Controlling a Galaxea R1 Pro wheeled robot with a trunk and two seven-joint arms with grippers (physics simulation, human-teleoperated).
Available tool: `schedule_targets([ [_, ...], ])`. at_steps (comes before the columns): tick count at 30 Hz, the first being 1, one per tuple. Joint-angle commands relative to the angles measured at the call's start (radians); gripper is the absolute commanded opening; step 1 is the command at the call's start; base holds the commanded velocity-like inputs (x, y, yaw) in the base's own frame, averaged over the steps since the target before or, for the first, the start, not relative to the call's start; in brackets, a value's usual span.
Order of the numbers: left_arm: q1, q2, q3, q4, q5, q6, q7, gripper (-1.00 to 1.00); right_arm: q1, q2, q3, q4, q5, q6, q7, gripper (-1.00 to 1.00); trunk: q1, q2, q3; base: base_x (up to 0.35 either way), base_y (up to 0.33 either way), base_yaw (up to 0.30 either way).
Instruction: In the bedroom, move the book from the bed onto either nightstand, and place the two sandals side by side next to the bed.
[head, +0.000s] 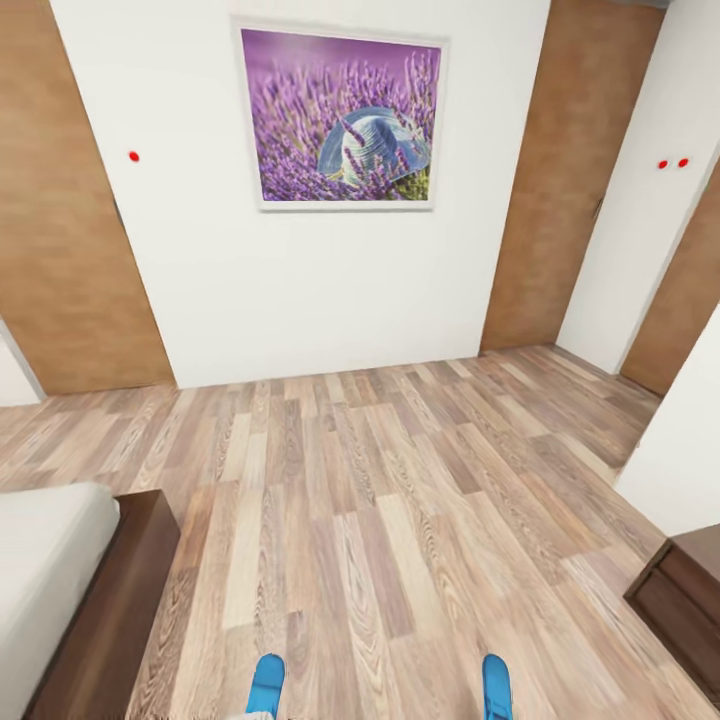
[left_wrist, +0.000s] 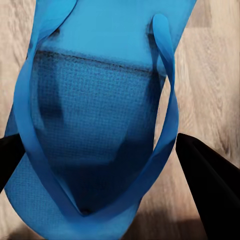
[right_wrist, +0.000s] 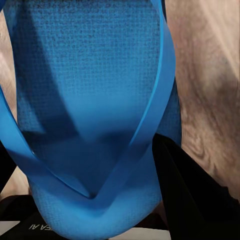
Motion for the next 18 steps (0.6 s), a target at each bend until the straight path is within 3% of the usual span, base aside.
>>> schedule_targets([
  [1, -0.001, 0.000, -0.008, 0.002, 0.010, -0.004, -0.003, -1.00, -0.001, -0.001, -0.002, 0.002, -0.010, 0.006, 0.005, -1.00, 0.000, 0.000, -0.001, 0.000, 0.000, 0.300],
  [13, -0.001, 0.000, -0.008, 0.002, 0.010, -0.004, -0.003, -1.00, -0.001, -0.001, -0.003, 0.002, -0.010, 0.006, 0.006, -1.00, 0.000, 0.000, -0.001, 0.000, 0.000, 0.294],
  [18, -0.001, 0.000, -0.008, 0.002, 0.010, -0.004, -0.003, -1.00, -0.001, -0.001, -0.003, 0.002, -0.010, 0.006, 0.007, -1.00, 0.000, 0.000, -0.001, 0.000, 0.000, 0.173],
])
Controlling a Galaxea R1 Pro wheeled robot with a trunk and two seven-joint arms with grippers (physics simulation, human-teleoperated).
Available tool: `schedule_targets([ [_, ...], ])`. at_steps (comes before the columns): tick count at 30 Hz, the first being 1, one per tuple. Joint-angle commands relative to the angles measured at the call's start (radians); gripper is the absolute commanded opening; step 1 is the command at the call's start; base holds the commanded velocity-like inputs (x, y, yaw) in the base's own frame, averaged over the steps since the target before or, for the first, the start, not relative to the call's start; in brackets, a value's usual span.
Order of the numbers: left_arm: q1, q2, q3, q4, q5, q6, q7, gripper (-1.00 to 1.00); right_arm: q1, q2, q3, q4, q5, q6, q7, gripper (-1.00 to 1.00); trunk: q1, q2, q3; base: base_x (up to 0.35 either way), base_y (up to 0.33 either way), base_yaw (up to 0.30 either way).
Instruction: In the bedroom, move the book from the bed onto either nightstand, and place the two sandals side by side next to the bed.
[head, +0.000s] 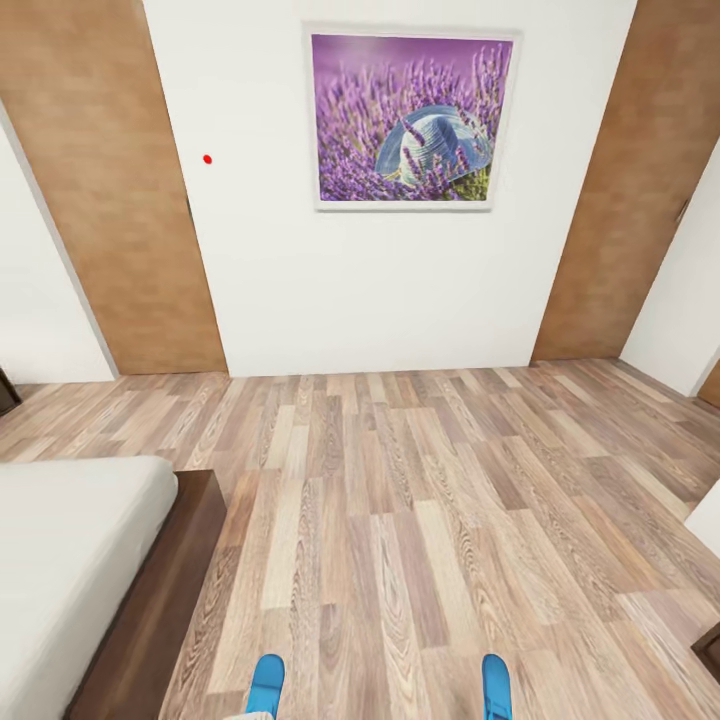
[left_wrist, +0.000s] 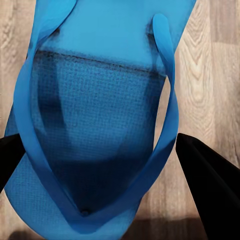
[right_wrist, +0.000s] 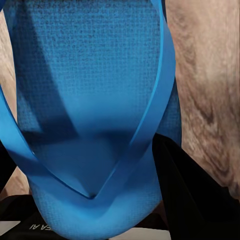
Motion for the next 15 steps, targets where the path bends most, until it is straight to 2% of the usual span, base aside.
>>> schedule_targets([
  [1, -0.001, 0.000, -0.008, 0.002, 0.010, -0.004, -0.003, -1.00, -0.001, 0.000, -0.002, 0.002, -0.010, 0.006, 0.005, -1.00, 0.000, 0.000, -0.001, 0.000, 0.000, 0.040],
  [10, -0.001, 0.000, -0.008, 0.002, 0.010, -0.004, -0.003, -1.00, -0.001, 0.000, -0.002, 0.002, -0.010, 0.006, 0.005, -1.00, 0.000, 0.000, -0.001, 0.000, 0.000, 0.017],
  [15, -0.001, 0.000, -0.008, 0.002, 0.010, -0.004, -0.003, -1.00, -0.001, 0.000, -0.002, 0.002, -0.010, 0.006, 0.005, -1.00, 0.000, 0.000, -0.001, 0.000, 0.000, 0.189],
])
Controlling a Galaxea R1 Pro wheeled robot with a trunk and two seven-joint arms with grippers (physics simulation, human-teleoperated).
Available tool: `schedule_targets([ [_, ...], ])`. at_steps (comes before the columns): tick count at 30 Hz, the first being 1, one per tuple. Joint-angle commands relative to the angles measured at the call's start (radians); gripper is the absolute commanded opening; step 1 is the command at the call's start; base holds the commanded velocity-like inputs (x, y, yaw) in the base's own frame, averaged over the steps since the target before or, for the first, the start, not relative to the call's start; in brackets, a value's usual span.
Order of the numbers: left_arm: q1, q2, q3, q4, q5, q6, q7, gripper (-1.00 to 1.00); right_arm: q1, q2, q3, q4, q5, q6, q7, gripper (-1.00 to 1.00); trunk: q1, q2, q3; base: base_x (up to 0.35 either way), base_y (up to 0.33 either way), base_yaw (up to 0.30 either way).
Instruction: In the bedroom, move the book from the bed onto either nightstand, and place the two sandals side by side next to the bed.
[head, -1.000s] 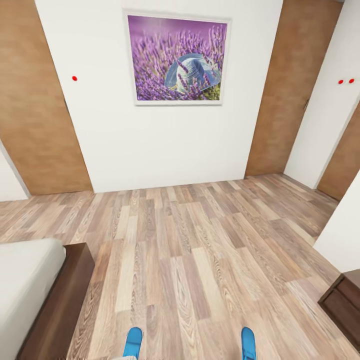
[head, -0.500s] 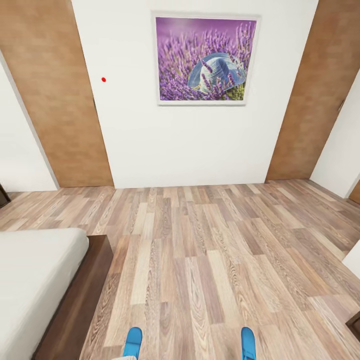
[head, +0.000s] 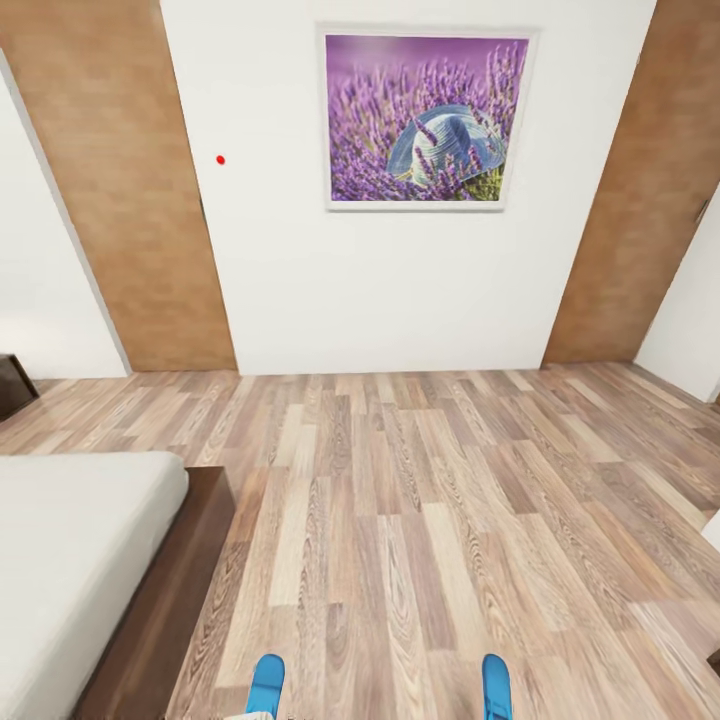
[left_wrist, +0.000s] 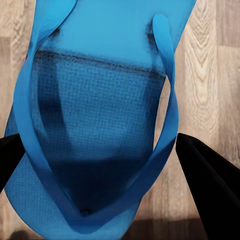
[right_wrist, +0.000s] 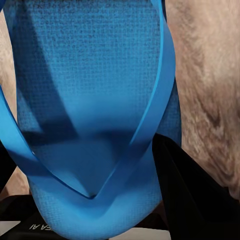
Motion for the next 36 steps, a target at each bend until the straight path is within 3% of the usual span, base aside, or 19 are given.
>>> schedule_targets([
  [1, -0.001, 0.000, -0.008, 0.002, 0.010, -0.004, -0.003, -1.00, -0.001, 0.000, -0.002, 0.002, -0.010, 0.006, 0.005, -1.00, 0.000, 0.000, -0.001, 0.000, 0.000, 0.173],
  [14, -0.001, 0.000, -0.008, 0.002, 0.010, -0.004, -0.003, -1.00, -0.001, 0.000, -0.001, 0.002, -0.006, 0.006, 0.007, -1.00, 0.000, 0.000, -0.001, 0.016, 0.000, 0.020],
  [36, -0.001, 0.000, -0.008, 0.002, 0.010, -0.004, -0.002, -1.00, -0.001, 0.000, -0.001, 0.000, -0.005, 0.005, 0.005, -1.00, 0.000, 0.000, -0.001, 0.222, 0.000, 0.000],
])
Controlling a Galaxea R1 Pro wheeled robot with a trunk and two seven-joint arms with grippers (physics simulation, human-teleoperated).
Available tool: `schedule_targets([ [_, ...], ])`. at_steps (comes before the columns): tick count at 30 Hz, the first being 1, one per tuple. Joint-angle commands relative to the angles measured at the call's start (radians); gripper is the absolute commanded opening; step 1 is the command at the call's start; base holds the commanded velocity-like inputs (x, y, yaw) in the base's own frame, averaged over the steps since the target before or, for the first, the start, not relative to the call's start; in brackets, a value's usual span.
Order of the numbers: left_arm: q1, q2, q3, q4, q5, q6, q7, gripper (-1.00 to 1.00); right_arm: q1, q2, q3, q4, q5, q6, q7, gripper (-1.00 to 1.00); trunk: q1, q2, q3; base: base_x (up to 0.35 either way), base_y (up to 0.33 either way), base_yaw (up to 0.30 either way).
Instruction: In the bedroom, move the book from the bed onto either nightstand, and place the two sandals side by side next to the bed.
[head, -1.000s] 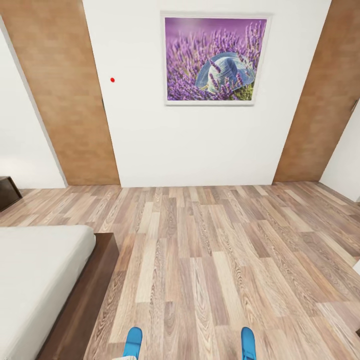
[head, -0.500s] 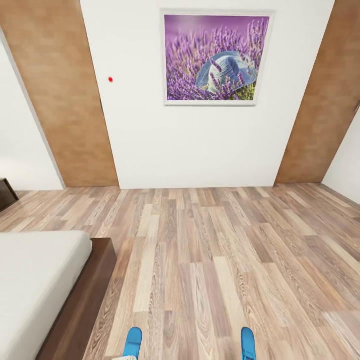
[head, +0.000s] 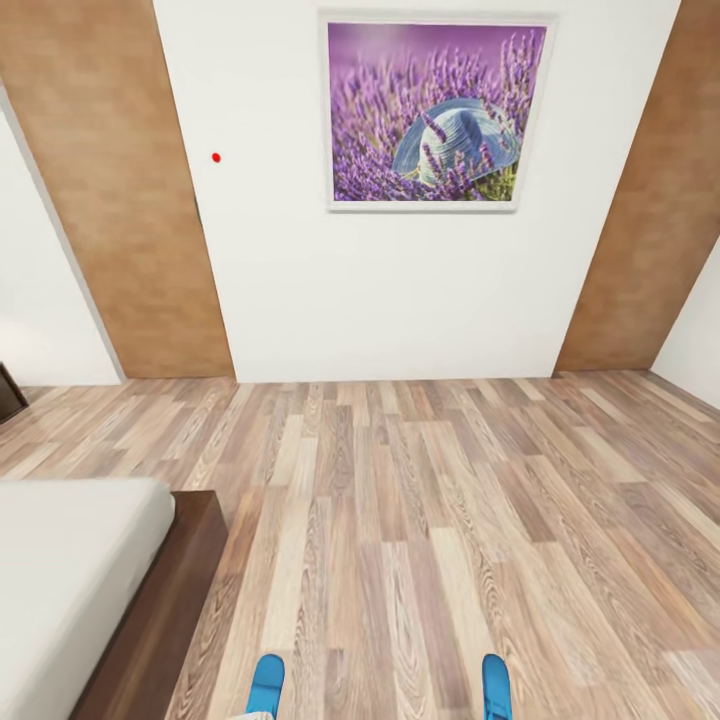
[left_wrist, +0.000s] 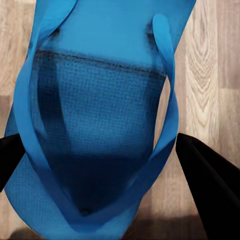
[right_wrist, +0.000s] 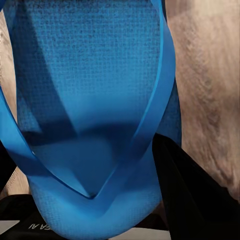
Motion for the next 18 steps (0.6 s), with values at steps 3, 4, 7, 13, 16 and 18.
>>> schedule_targets([
  [3, -0.001, 0.000, -0.008, 0.002, 0.010, -0.004, -0.003, -1.00, -0.001, 0.000, -0.002, 0.002, -0.010, 0.006, 0.005, -1.00, 0.000, 0.000, -0.001, 0.313, 0.000, 0.000],
  [4, -0.001, 0.000, -0.008, 0.002, 0.010, -0.004, -0.003, -1.00, -0.001, 0.000, -0.002, 0.002, -0.010, 0.006, 0.005, -1.00, 0.000, 0.000, -0.001, 0.318, 0.000, 0.000],
  [7, -0.001, 0.000, -0.008, 0.002, 0.010, -0.004, -0.003, -1.00, -0.001, 0.000, -0.002, 0.002, -0.010, 0.006, 0.005, -1.00, 0.000, 0.000, -0.001, 0.319, 0.000, 0.000],
  [13, -0.001, 0.000, -0.008, 0.002, 0.010, -0.004, -0.003, -1.00, -0.001, 0.000, -0.003, 0.003, -0.010, 0.006, 0.005, -1.00, 0.000, 0.000, -0.001, 0.320, 0.000, 0.000],
  [16, -0.001, 0.000, -0.008, 0.002, 0.010, -0.004, -0.003, -1.00, -0.001, 0.000, -0.002, 0.004, -0.010, 0.006, 0.004, -1.00, 0.000, 0.000, -0.001, 0.321, 0.000, 0.000],
  [18, -0.001, 0.000, -0.008, 0.002, 0.010, -0.004, -0.003, -1.00, -0.001, 0.000, -0.002, 0.004, -0.010, 0.006, 0.005, -1.00, 0.000, 0.000, -0.001, 0.321, 0.000, 0.000],
])
